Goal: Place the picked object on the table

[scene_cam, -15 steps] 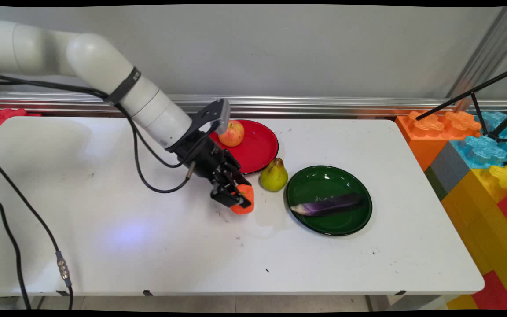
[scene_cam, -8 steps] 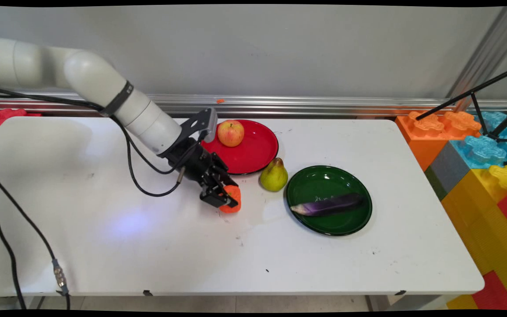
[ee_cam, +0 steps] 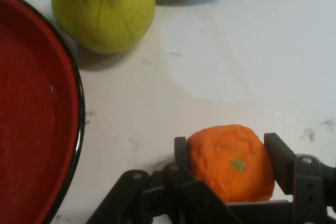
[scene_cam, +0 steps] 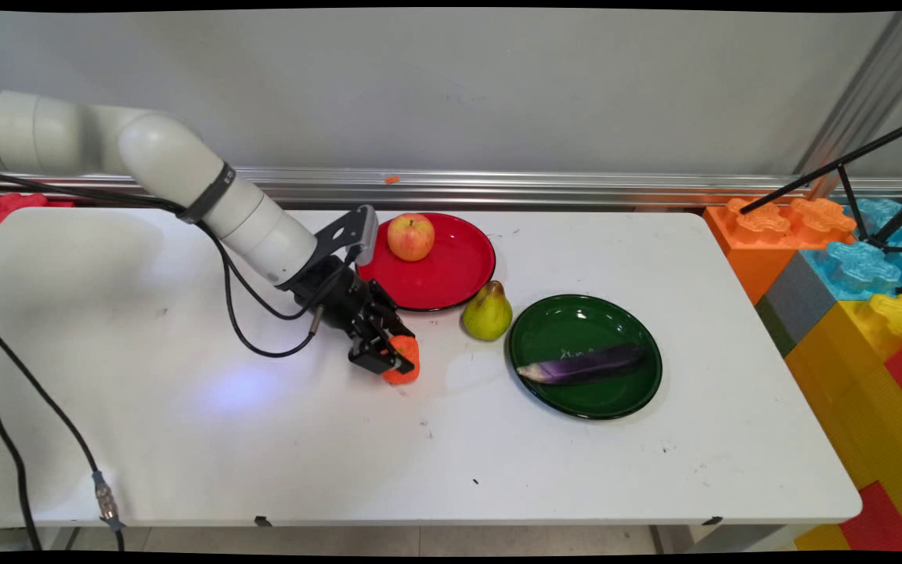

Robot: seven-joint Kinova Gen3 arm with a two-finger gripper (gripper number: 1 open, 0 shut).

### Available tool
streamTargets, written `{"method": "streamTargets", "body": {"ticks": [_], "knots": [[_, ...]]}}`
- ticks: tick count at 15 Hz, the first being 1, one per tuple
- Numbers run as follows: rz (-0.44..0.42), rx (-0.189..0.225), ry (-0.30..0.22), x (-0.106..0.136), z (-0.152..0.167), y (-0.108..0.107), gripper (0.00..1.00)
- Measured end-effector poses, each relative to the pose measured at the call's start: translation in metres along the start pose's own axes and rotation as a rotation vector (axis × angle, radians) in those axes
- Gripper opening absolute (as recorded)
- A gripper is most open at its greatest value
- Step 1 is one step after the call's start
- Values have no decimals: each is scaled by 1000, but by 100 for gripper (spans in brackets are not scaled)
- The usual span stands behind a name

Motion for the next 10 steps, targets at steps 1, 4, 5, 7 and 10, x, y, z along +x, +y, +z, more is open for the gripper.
{"method": "streamTargets", "body": {"ticks": [1, 4, 5, 7, 10], "knots": [[0, 1, 1, -2, 2, -1, 0], [0, 3, 3, -8, 5, -4, 0], [0, 3, 4, -10, 6, -5, 0], [1, 2, 5, -13, 7, -5, 0], [2, 1, 6, -16, 7, -5, 0]]}}
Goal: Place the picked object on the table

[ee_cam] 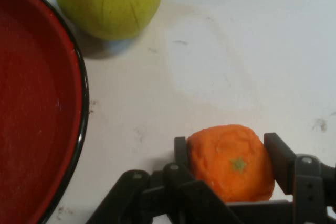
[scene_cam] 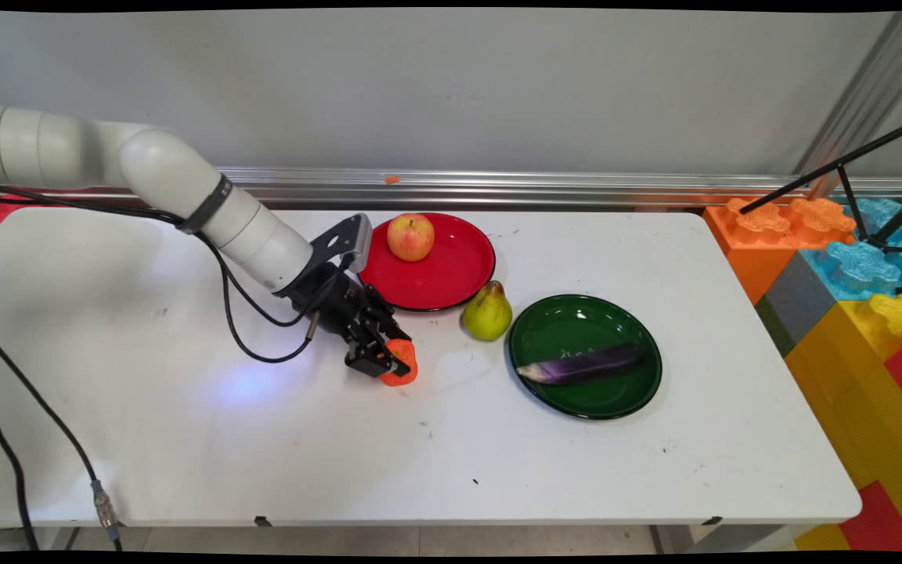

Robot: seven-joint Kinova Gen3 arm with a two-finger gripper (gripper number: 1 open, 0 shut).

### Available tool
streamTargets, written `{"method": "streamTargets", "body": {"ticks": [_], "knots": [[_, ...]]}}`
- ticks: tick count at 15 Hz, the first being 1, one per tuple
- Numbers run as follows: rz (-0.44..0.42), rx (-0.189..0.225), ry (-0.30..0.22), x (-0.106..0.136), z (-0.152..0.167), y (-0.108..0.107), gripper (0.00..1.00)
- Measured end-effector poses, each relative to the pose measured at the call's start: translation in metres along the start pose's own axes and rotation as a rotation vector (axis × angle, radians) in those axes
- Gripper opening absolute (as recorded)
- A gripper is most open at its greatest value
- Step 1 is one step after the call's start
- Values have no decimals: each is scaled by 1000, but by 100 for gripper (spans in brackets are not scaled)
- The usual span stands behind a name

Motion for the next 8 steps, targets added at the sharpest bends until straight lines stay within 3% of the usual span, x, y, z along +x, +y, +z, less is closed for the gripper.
{"method": "streamTargets", "body": {"ticks": [4, 5, 8], "knots": [[2, -3, 2, -3, 0, 0, 0], [2, -3, 4, -3, -1, 1, 100], [5, -4, 6, -4, -2, 1, 100]]}}
